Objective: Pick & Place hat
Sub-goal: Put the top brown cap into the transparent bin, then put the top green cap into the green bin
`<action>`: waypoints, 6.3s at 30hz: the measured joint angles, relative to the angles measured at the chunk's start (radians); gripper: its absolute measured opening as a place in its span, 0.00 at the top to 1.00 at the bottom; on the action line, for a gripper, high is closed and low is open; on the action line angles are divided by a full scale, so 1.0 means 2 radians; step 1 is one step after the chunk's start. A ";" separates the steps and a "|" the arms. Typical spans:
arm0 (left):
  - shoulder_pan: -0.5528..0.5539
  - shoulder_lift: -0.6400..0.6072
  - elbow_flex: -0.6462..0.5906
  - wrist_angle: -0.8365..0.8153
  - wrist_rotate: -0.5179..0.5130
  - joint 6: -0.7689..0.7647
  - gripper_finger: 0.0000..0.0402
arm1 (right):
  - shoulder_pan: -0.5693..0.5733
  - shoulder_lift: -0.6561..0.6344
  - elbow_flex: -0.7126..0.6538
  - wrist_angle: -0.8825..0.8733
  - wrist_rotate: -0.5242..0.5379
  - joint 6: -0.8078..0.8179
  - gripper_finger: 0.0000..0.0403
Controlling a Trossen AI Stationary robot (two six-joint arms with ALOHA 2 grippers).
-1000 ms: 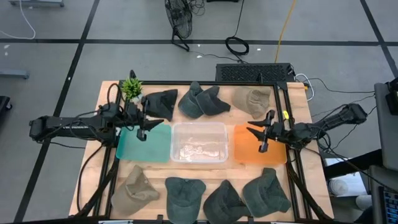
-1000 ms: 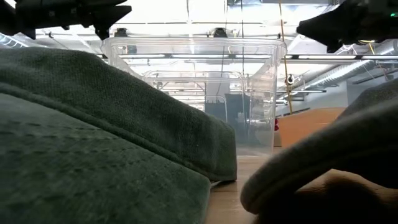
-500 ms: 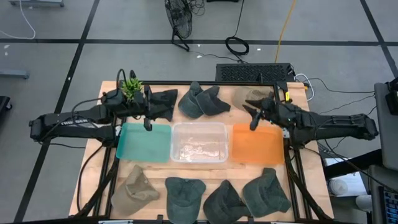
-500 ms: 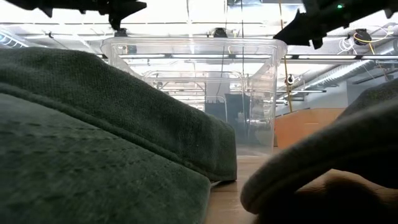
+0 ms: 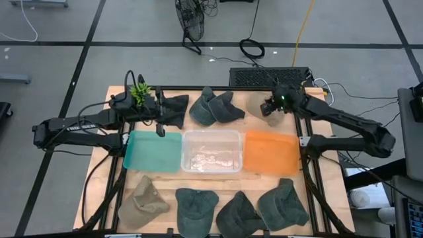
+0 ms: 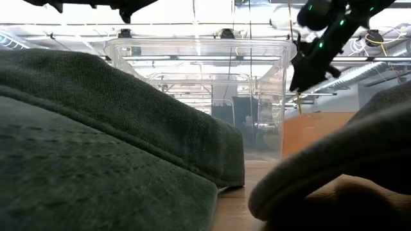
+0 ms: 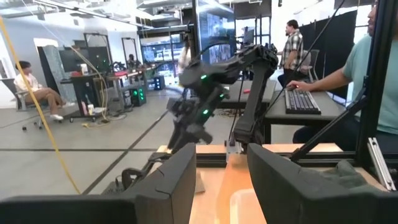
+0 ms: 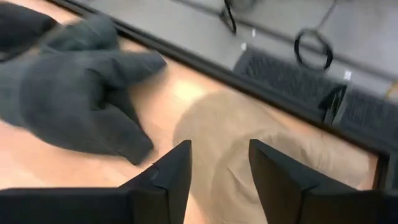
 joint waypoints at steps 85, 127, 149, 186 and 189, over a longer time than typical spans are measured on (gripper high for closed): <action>0.000 0.001 -0.001 -0.012 -0.046 0.025 0.61 | 0.313 0.136 0.185 0.105 0.100 -0.378 1.00; -0.008 -0.001 -0.001 -0.011 -0.041 -0.006 0.61 | 0.451 0.330 0.251 0.082 0.184 -0.473 0.98; -0.008 -0.001 -0.001 -0.012 -0.041 -0.003 0.61 | 0.461 0.239 0.251 0.102 0.227 -0.374 0.69; 0.002 0.090 0.095 -0.160 -0.223 0.017 0.61 | 0.115 -0.024 -0.038 0.208 0.082 -0.134 0.69; 0.008 0.137 0.188 -0.318 -0.263 -0.021 0.61 | 0.090 -0.018 -0.038 0.207 0.079 -0.143 0.70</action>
